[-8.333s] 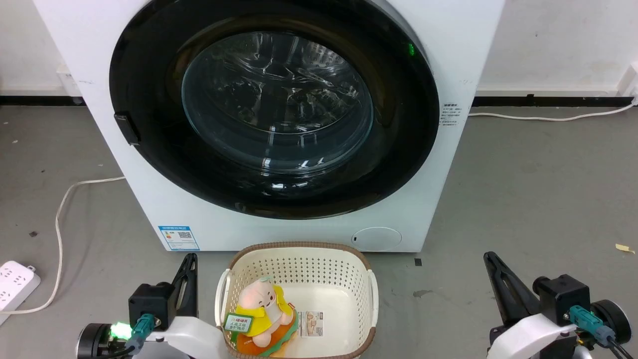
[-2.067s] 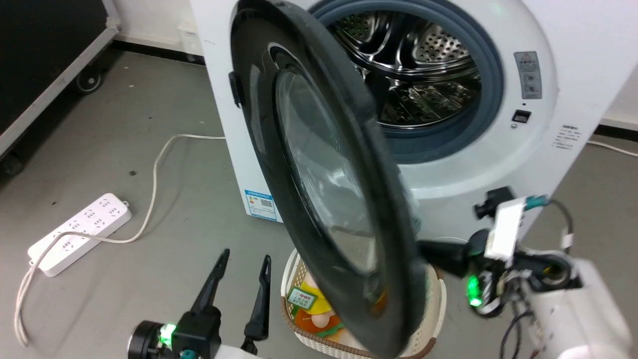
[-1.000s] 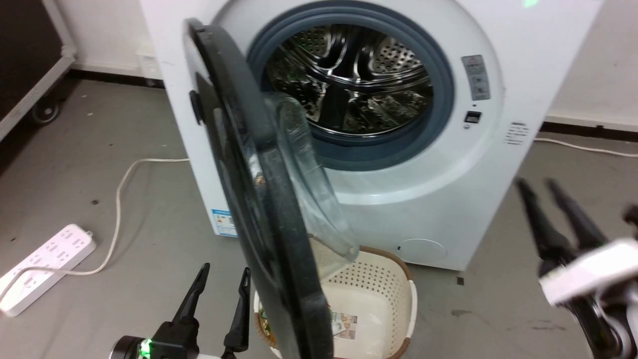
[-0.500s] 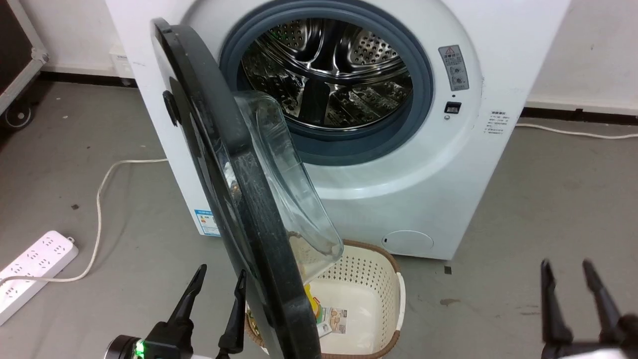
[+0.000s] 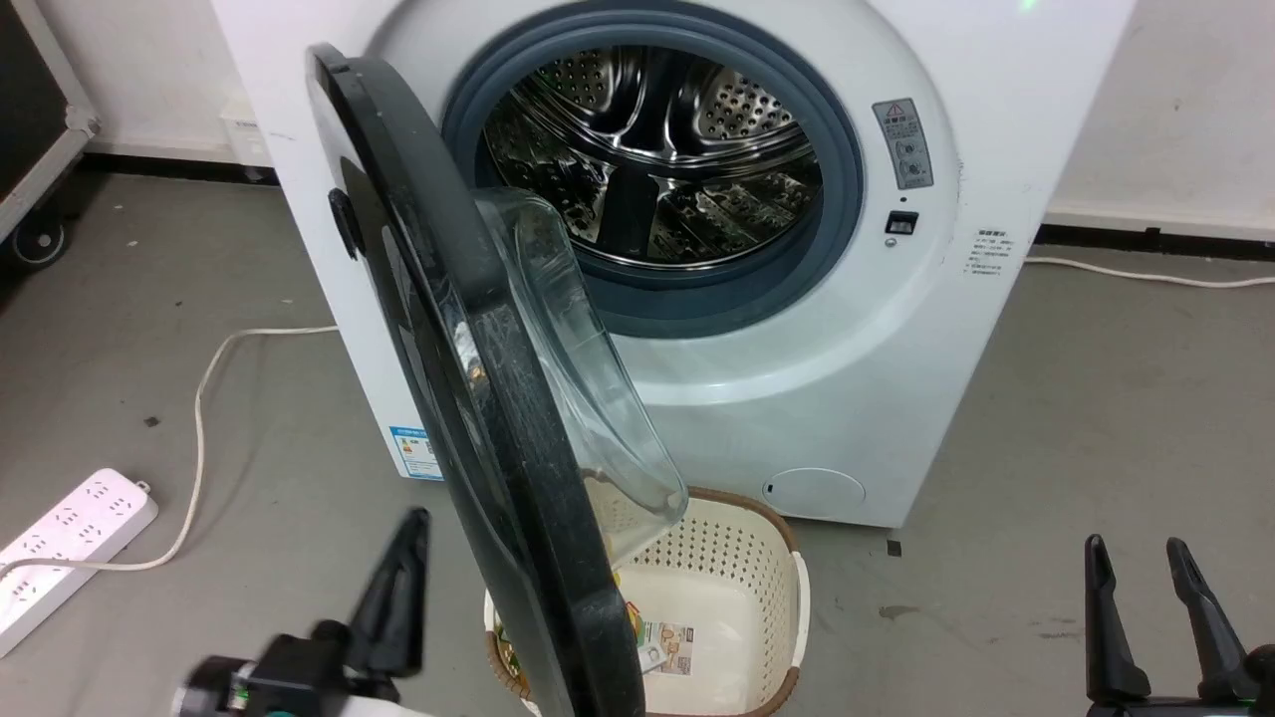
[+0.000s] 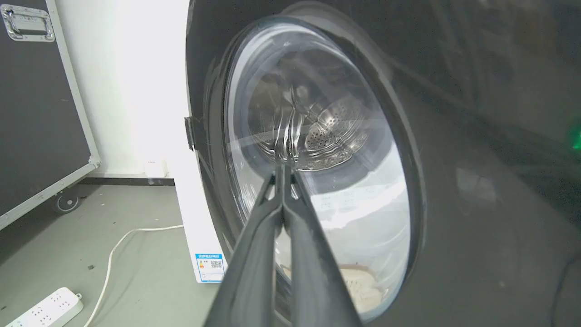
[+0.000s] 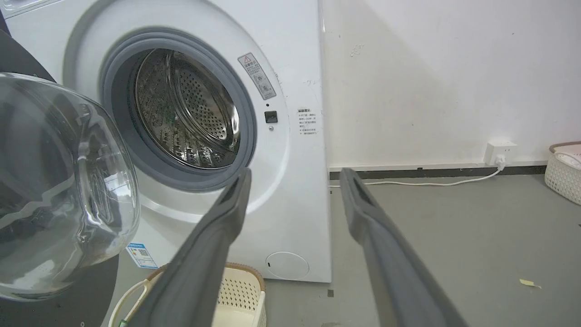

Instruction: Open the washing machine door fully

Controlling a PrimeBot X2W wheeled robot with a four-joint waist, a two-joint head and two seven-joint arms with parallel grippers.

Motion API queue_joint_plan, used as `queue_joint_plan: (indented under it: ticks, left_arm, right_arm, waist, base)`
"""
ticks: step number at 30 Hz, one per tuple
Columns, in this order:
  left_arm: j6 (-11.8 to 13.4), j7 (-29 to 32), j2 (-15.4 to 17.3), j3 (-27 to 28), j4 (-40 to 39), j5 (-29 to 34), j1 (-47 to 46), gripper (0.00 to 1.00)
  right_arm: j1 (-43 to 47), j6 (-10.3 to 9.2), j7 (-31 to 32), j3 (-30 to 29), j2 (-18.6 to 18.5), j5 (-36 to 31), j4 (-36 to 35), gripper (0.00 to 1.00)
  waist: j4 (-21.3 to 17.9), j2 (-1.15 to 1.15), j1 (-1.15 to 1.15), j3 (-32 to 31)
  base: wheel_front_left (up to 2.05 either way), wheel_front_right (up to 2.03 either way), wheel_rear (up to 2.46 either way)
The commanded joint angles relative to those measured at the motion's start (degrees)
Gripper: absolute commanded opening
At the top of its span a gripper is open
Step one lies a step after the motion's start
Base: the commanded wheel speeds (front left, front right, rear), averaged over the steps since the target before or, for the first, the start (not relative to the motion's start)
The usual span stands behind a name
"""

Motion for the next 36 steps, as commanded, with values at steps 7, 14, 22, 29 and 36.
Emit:
queue_joint_plan:
  ticks: [7,14,22,29,36]
  left_arm:
    - [2.05,-0.3,-0.58,3.55,-10.76,-0.95,-3.25,0.0]
    - [3.12,-0.3,-0.72,4.19,-23.99,-0.4,-9.97,0.0]
    - [2.02,-0.3,-0.61,-0.37,-33.12,1.43,-11.73,0.0]
    - [0.05,3.3,-0.59,-10.54,-33.95,2.02,-9.55,0.0]
    - [-1.94,11.7,1.17,-22.66,-28.66,-0.7,-4.9,0.0]
  right_arm:
    - [-0.14,0.06,-0.25,-1.0,0.24,2.17,-0.16,1.0]
    - [-0.3,0.06,-0.26,-1.04,0.24,2.54,-0.16,1.0]
    - [-0.44,0.06,-0.26,-1.04,0.24,3.01,0.24,1.0]
    - [-0.67,0.06,-0.26,-1.84,0.24,3.44,0.46,1.0]
    - [-1.15,0.06,-0.26,-2.33,0.25,3.63,0.59,1.0]
  waist:
    - [0.83,0.0,0.0,-0.53]
    - [1.53,0.0,0.0,-0.78]
    - [1.86,0.0,0.0,-0.97]
    - [2.34,0.0,0.0,-1.0]
    - [2.87,0.0,0.0,-0.87]
  base:
    - [0.0,0.0,0.0]
    - [0.0,0.0,0.0]
    - [0.0,0.0,0.0]
    - [0.0,0.0,0.0]
    - [0.0,0.0,0.0]
